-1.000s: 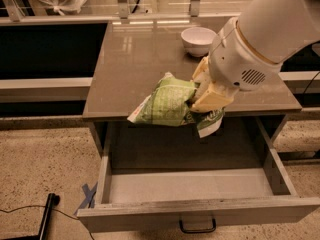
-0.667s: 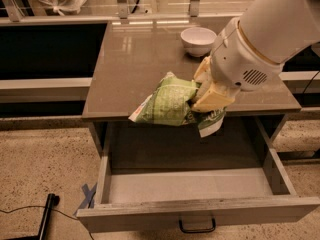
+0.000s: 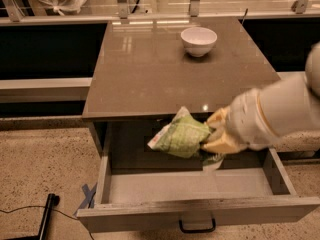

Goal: Place green jalapeno chip bag into top drawer

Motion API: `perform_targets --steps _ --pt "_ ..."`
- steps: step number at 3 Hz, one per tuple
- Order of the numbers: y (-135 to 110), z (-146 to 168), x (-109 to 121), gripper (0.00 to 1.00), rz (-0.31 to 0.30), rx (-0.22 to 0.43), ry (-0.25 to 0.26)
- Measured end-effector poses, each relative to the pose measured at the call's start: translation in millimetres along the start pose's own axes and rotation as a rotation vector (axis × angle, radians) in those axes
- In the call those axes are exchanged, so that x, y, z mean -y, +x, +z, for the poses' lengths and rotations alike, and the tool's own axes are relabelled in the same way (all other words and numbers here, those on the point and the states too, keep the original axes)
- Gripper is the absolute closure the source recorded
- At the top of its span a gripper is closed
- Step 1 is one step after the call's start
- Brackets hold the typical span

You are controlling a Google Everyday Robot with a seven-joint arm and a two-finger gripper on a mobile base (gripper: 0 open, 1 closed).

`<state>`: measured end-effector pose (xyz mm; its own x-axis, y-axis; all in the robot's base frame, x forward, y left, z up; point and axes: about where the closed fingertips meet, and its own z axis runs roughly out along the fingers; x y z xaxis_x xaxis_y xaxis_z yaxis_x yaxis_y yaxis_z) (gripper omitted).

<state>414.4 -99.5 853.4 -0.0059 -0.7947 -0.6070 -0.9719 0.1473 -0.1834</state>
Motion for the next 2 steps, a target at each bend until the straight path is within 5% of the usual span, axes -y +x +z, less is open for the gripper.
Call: perform_targets --steps 1,2 --pt "73.5 49.8 -14.4 1.0 0.092 0.144 0.053" --pt "102.0 72.9 -16.7 1.0 0.12 0.183 0.073"
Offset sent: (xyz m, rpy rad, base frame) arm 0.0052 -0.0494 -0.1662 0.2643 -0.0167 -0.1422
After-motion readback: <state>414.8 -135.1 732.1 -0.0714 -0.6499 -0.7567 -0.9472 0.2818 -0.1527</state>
